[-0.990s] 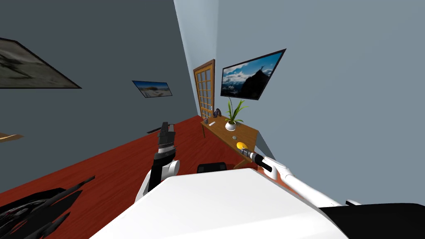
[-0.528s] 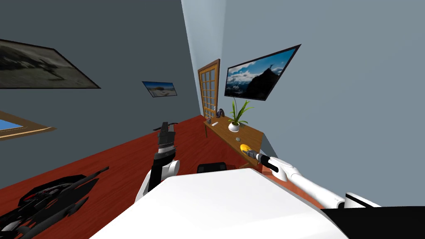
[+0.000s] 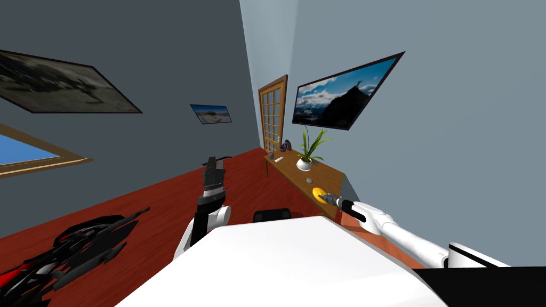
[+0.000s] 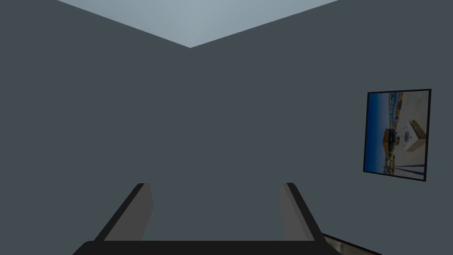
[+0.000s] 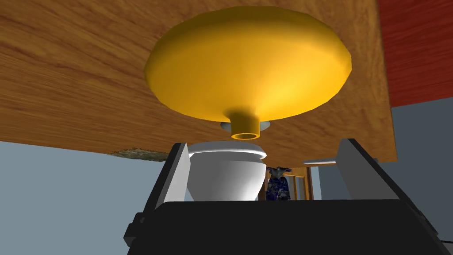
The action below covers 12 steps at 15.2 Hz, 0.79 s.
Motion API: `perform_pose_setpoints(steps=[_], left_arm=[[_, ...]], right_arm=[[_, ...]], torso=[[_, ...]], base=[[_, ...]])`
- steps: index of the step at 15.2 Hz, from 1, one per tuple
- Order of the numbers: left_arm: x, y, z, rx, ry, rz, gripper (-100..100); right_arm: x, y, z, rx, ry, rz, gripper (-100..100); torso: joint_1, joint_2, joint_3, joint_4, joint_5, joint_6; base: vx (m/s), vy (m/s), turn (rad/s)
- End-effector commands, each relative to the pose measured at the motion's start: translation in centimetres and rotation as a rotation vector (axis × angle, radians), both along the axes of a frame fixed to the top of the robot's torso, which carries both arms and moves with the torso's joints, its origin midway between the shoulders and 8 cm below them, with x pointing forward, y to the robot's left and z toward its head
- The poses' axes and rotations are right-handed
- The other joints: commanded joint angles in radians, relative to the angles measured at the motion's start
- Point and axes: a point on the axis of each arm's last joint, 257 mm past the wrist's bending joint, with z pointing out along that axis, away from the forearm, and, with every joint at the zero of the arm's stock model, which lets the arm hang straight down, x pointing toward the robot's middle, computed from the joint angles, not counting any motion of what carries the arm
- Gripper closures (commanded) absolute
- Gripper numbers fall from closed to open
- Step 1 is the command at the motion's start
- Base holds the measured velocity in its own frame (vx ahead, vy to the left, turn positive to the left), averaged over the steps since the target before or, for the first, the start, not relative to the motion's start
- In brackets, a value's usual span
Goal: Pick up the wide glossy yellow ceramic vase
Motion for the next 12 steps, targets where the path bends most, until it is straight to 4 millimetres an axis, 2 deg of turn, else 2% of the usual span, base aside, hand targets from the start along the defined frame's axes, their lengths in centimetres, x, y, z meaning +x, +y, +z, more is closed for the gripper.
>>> perform_pose_setpoints(steps=[1,4,5,6,10,12], left_arm=[[0.0,0.0,0.0,0.000,0.000,0.000,0],[0.0,0.0,0.0,0.000,0.000,0.000,0],[0.0,0.0,0.0,0.000,0.000,0.000,0],[0.0,0.0,0.0,0.000,0.000,0.000,0],[0.0,0.0,0.0,0.000,0.000,0.000,0],[0.0,0.0,0.0,0.000,0.000,0.000,0]], right_arm=[[0.0,0.4,-0.8,0.001,0.000,-0.009,-100],[-0.1,1.2,-1.9,0.002,0.001,-0.022,-100],[0.0,0.9,-1.5,0.003,0.000,-0.017,-100],[0.0,0.9,-1.6,0.002,0.000,-0.018,100],[0.0,0.9,-1.6,0.002,0.000,-0.017,100],[0.0,0.2,-0.4,0.000,0.000,-0.005,100]], torso=[[0.000,0.000,0.000,0.000,0.000,0.000],[-0.004,-0.001,-0.001,0.000,-0.001,0.000],[-0.005,-0.002,-0.001,0.000,-0.001,0.000],[-0.004,-0.001,-0.001,0.000,-0.001,0.000],[-0.003,-0.001,-0.001,-0.001,-0.003,-0.001],[-0.003,-0.001,-0.001,-0.001,-0.002,0.000]], base=[[0.012,-0.020,0.055],[0.027,-0.057,0.089],[0.019,-0.039,0.033],[0.007,-0.014,0.005],[0.001,-0.004,-0.004],[-0.023,0.042,-0.090]])
